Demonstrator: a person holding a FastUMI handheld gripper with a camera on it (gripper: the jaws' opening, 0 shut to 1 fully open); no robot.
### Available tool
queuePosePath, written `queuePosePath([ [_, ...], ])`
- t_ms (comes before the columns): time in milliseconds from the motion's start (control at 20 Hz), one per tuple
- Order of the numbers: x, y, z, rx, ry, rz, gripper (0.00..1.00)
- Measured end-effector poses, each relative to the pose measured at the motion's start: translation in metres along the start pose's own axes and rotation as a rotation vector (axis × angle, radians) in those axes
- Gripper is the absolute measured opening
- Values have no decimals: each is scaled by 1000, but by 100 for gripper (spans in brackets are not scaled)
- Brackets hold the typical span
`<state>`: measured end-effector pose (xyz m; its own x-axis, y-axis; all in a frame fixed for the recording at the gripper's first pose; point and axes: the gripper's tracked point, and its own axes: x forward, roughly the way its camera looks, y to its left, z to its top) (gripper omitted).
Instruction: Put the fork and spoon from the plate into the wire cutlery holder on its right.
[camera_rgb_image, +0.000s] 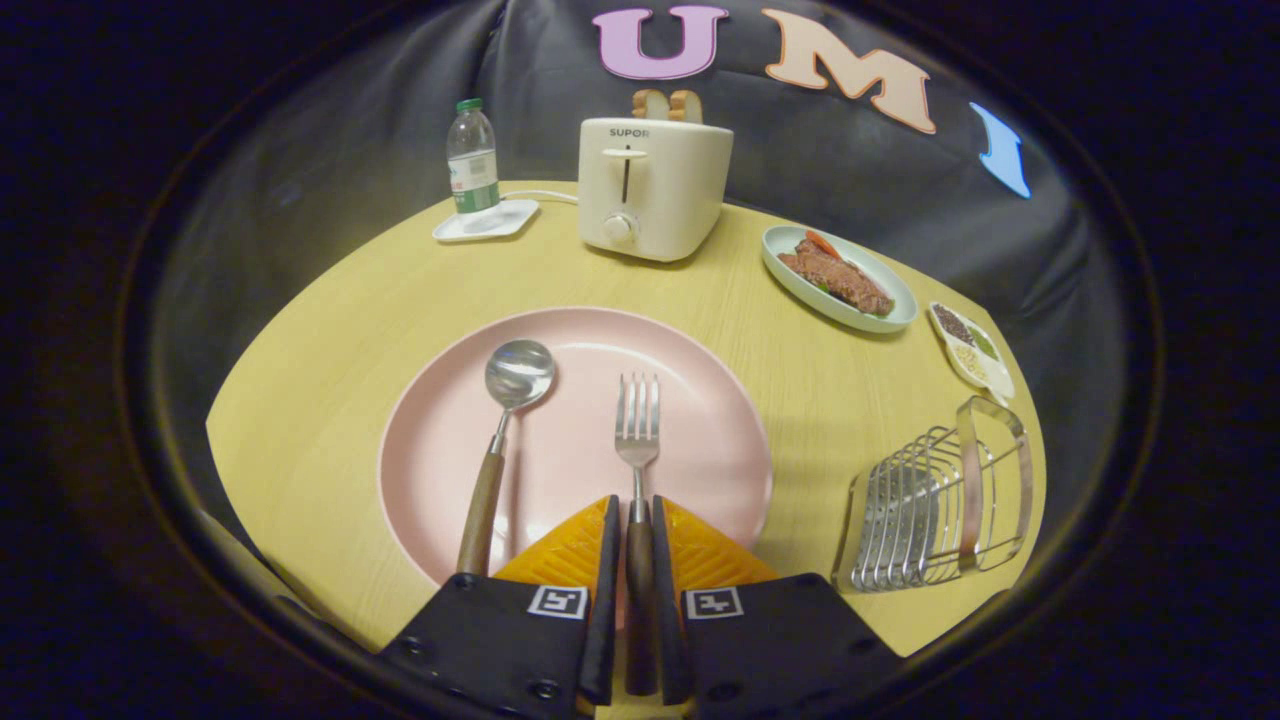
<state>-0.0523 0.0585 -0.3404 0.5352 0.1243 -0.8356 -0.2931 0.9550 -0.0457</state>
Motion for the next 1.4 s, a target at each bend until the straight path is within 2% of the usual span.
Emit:
queuePosePath([
  [100, 3, -1, -5, 10, 10, -5, 11],
  [200, 4, 2, -4, -1, 19, 17, 11],
  [250, 4, -1, -2, -21, 14, 2, 11],
  [300, 2, -4, -7, -45, 30, -3, 7],
  [550, -13, -11, -4, -15, 51, 21, 7],
  [1050, -67, -41, 16, -63, 57, 80, 7],
  [1400, -93, -86, 18, -82, 81, 73, 7],
])
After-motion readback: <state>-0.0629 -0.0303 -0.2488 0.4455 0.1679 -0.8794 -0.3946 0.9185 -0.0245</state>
